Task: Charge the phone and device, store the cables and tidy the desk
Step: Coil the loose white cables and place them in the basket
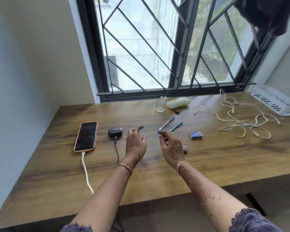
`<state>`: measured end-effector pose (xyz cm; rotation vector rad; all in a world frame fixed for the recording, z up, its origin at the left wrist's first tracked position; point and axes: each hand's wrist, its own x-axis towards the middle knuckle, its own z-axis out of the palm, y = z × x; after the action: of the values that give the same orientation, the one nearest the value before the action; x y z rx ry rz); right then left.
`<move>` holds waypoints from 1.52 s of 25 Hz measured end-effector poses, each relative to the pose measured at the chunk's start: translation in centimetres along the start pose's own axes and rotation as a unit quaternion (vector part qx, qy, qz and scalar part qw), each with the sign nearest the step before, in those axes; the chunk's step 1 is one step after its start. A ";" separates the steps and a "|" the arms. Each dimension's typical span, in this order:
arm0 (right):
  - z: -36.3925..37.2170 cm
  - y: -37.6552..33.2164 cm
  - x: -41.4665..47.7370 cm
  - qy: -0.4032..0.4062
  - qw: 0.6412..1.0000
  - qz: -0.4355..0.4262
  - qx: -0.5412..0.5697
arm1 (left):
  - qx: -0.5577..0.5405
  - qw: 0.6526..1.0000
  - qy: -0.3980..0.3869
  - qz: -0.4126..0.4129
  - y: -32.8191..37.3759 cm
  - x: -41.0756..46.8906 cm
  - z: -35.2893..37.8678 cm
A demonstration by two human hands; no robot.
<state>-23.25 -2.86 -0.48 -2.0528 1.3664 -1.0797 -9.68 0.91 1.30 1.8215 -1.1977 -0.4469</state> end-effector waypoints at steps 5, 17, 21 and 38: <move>-9.5 5.8 -1.7 0.018 1.000 0.001 -0.024 | -0.030 0.998 -0.043 0.031 6.8 -4.5 8.7; -24.5 18.7 -2.7 0.081 0.984 0.126 -0.092 | -0.038 0.980 -0.186 0.064 17.7 -6.9 24.6; -26.3 22.7 -0.1 0.076 0.982 0.142 -0.095 | -0.041 0.980 -0.190 0.051 18.5 -4.9 29.0; -25.3 34.1 11.9 0.093 0.954 -0.004 -0.286 | -0.015 0.996 -0.005 -0.088 18.2 3.7 38.0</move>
<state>-60.29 -26.30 -5.60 -2.3933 1.9483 -0.9777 -44.26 -22.97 -3.76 1.9089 -1.0350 -0.5704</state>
